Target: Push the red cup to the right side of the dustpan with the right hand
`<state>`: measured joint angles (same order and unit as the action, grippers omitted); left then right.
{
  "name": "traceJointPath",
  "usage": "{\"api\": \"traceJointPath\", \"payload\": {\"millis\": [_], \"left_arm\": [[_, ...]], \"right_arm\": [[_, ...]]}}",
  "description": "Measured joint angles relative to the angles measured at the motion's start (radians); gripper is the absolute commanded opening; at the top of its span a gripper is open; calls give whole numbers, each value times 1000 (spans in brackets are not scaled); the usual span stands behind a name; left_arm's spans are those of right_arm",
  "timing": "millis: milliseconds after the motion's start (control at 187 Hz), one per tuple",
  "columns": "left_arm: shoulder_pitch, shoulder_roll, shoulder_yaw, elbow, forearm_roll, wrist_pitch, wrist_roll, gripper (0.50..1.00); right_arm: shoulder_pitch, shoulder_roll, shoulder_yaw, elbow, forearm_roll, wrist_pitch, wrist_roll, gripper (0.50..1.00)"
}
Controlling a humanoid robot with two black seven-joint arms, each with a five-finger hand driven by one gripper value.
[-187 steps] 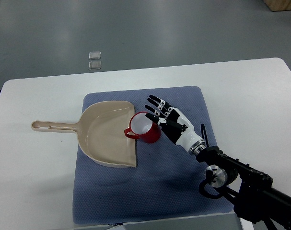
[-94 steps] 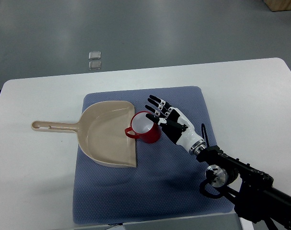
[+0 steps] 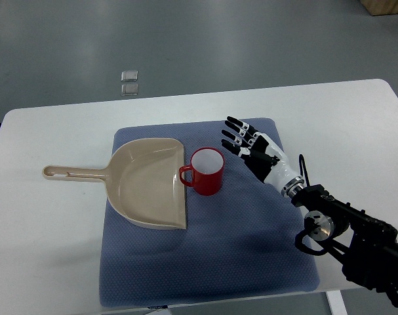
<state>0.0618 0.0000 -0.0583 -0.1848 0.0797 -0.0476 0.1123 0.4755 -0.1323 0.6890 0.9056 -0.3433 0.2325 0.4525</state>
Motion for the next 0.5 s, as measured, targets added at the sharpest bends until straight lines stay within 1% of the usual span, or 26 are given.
{"api": "traceJointPath", "payload": {"millis": [91, 273, 503], "left_arm": [[0, 0, 0, -7, 0, 0, 1, 1000], [0, 0, 0, -13, 0, 0, 1, 1000], [0, 0, 0, -13, 0, 0, 1, 1000]], "right_arm": [[12, -34, 2, 0, 1, 6, 1, 932], [18, -77, 49, -2, 1, 55, 6, 932], [23, -115, 66, -22, 2, 65, 6, 932]]}}
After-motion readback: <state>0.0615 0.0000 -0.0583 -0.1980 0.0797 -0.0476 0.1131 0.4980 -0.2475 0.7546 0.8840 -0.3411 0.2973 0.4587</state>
